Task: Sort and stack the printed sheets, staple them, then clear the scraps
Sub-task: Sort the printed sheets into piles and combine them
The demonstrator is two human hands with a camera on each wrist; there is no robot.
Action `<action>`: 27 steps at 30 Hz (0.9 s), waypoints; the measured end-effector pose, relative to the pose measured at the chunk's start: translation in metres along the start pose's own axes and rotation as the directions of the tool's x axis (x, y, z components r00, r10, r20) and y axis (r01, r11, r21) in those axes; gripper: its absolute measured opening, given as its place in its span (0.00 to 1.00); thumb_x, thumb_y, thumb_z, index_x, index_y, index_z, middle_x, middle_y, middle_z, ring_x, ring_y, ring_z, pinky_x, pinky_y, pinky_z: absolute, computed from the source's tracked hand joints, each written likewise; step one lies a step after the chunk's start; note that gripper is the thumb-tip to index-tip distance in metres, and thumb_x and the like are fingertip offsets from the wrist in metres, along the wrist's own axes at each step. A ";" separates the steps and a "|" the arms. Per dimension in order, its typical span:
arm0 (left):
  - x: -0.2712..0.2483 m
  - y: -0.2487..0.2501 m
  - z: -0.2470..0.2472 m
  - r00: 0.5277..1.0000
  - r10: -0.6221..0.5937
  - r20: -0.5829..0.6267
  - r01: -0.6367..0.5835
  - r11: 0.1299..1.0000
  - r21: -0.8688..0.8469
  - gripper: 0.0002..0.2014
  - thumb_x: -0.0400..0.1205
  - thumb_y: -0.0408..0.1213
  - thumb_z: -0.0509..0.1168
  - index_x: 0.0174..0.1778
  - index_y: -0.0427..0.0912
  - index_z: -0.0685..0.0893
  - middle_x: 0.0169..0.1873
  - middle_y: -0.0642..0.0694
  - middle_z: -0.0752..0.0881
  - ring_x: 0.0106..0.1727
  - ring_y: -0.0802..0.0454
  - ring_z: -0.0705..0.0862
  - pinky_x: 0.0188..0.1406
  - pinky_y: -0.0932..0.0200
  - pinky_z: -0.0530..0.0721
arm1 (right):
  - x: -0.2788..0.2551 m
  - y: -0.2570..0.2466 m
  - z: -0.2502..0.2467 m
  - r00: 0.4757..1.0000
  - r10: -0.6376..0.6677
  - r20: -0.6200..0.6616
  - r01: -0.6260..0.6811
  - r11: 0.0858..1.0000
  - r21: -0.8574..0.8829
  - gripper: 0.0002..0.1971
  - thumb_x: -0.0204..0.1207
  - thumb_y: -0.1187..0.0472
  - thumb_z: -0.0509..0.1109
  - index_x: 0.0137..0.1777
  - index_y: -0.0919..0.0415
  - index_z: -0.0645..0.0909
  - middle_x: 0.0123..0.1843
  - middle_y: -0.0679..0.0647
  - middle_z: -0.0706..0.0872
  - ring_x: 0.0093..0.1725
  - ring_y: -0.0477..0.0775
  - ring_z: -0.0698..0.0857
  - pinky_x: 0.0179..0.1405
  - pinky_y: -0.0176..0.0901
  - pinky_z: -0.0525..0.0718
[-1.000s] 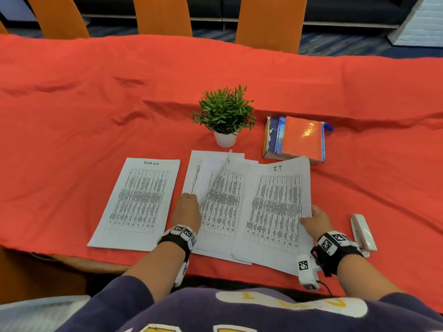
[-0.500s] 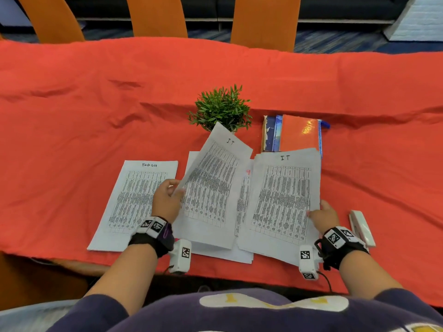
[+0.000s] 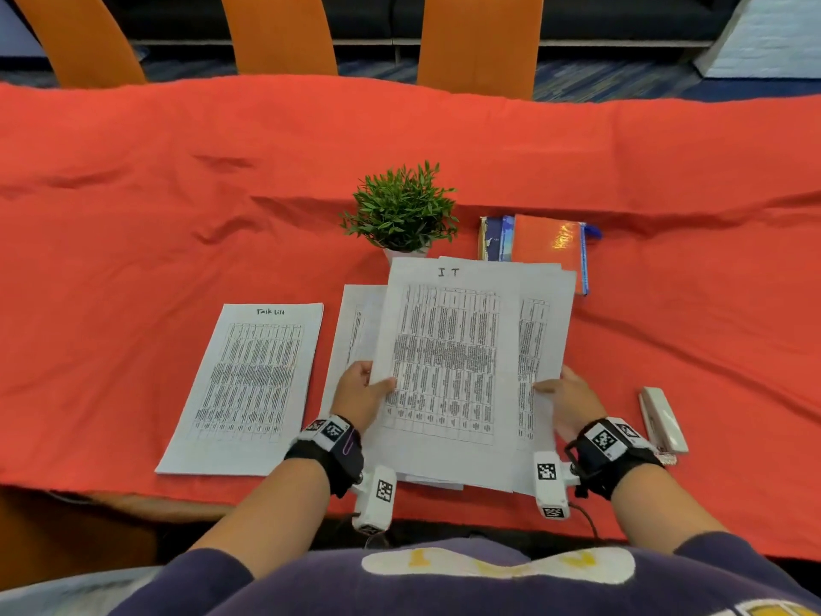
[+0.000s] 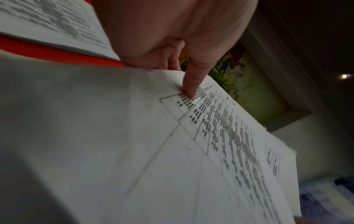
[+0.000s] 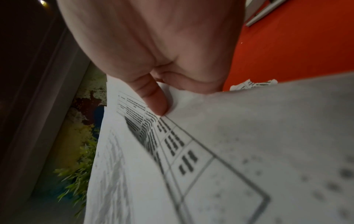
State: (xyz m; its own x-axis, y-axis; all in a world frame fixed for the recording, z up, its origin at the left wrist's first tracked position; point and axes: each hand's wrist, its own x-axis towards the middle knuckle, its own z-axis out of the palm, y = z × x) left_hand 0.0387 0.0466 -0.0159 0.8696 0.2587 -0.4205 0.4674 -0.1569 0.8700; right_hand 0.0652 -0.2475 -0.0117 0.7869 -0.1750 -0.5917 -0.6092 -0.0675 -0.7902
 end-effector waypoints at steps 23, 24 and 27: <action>0.033 -0.056 -0.011 0.984 -0.064 -0.168 0.165 0.698 0.697 0.33 0.76 0.45 0.72 0.72 0.36 0.67 0.68 0.36 0.72 0.70 0.39 0.70 0.70 0.49 0.72 | 0.016 0.031 -0.026 1.000 -0.026 0.011 0.025 0.995 0.094 0.18 0.76 0.77 0.64 0.63 0.61 0.78 0.62 0.66 0.86 0.61 0.69 0.85 0.67 0.70 0.77; 0.035 -0.059 -0.014 0.981 -0.071 -0.178 0.176 0.698 0.694 0.33 0.76 0.44 0.73 0.72 0.35 0.67 0.68 0.36 0.73 0.70 0.38 0.71 0.70 0.48 0.72 | 0.016 0.031 -0.030 1.000 -0.024 0.004 0.024 0.995 0.099 0.18 0.76 0.77 0.64 0.62 0.61 0.79 0.61 0.65 0.86 0.60 0.68 0.85 0.67 0.69 0.78; 0.040 -0.063 -0.018 0.984 -0.010 -0.177 0.128 0.730 0.671 0.28 0.75 0.37 0.74 0.67 0.33 0.71 0.63 0.35 0.77 0.65 0.38 0.75 0.64 0.49 0.76 | 0.015 0.028 -0.033 1.000 -0.011 -0.014 0.013 0.993 0.121 0.17 0.77 0.79 0.61 0.59 0.61 0.79 0.55 0.62 0.87 0.53 0.65 0.86 0.62 0.64 0.80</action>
State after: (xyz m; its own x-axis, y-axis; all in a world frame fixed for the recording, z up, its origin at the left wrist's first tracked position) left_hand 0.0409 0.0836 -0.0830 0.8229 0.4246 -0.3775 0.5595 -0.7211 0.4086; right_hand 0.0567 -0.2839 -0.0370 0.7922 -0.1883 -0.5805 -0.5826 0.0499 -0.8112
